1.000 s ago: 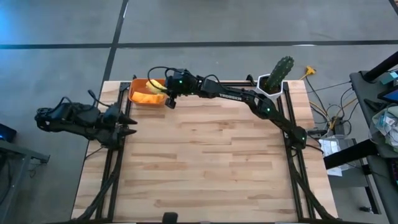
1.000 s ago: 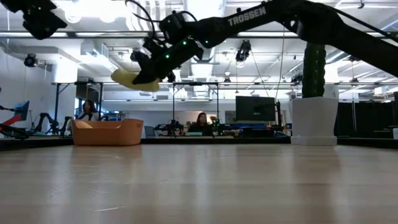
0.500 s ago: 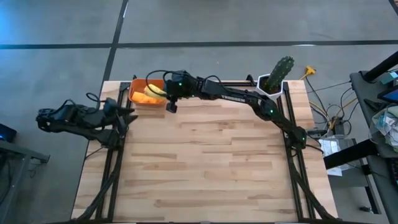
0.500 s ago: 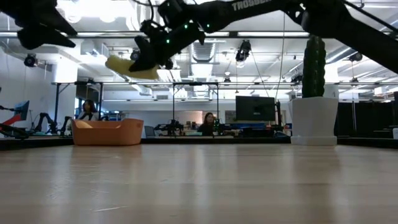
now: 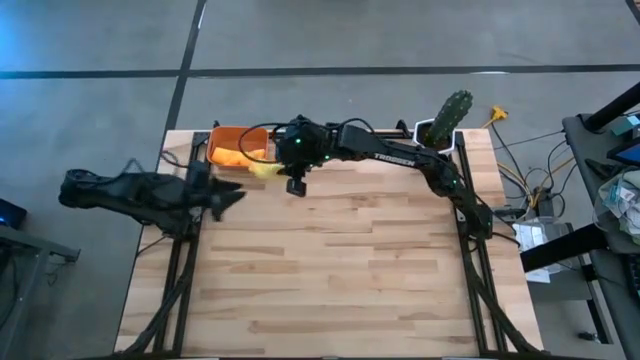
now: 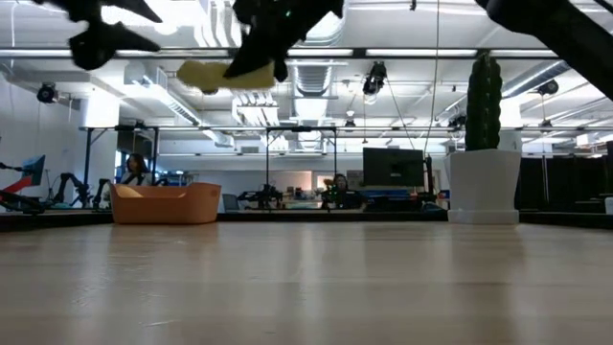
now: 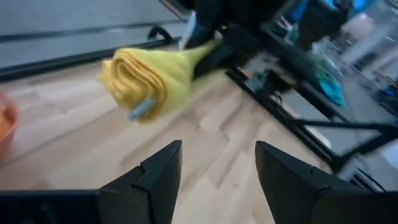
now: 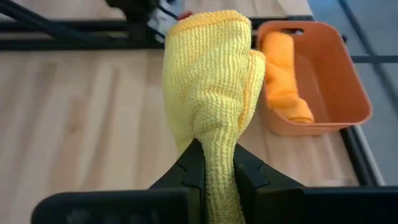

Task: Roll microfiber towels into tight, uniform cylinder then place into a basket
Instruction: Put the rolled yellow towel into the orange bin

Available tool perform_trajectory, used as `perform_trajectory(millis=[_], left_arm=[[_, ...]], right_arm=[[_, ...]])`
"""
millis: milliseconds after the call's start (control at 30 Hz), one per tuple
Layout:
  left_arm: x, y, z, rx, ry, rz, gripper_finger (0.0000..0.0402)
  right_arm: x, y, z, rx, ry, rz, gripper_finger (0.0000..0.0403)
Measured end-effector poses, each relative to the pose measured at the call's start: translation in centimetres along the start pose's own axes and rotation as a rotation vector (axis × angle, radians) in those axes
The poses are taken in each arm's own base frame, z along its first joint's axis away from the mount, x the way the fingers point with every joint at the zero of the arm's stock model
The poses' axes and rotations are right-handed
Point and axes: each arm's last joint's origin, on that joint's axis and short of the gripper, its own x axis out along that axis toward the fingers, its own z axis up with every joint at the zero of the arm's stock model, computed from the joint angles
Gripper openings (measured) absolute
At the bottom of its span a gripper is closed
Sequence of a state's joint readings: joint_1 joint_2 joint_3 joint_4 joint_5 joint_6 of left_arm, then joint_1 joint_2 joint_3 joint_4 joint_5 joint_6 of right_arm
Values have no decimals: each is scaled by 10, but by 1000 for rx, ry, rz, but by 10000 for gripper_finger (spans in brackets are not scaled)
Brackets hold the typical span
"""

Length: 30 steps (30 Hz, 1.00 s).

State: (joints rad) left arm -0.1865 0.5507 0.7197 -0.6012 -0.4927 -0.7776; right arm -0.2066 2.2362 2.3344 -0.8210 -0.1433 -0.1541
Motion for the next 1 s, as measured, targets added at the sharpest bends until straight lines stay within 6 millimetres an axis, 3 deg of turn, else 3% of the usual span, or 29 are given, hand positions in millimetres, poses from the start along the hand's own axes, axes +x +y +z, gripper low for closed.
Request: perform_trajectory(millis=[167, 467, 600, 733, 800, 1000], left_arm=[[22, -18, 10, 20, -25, 27, 187], [9, -18, 52, -94, -246, -28, 187], [34, -10, 53, -253, -106, -153, 187], [57, -10, 67, -398, -120, -365, 187], [67, -9, 77, -467, -138, -448, 187], [99, -4, 74, -576, 120, -565, 187]], right_arm=[[-36, 11, 11, 4, -25, 40, 29], [-75, 51, 11, -140, 59, 90, 29], [-89, 76, 20, -260, -1, 48, 29], [-105, 94, 22, -353, 0, 1, 29], [-106, 98, 19, -360, 40, -34, 29], [-106, 96, 15, -283, 89, -94, 29]])
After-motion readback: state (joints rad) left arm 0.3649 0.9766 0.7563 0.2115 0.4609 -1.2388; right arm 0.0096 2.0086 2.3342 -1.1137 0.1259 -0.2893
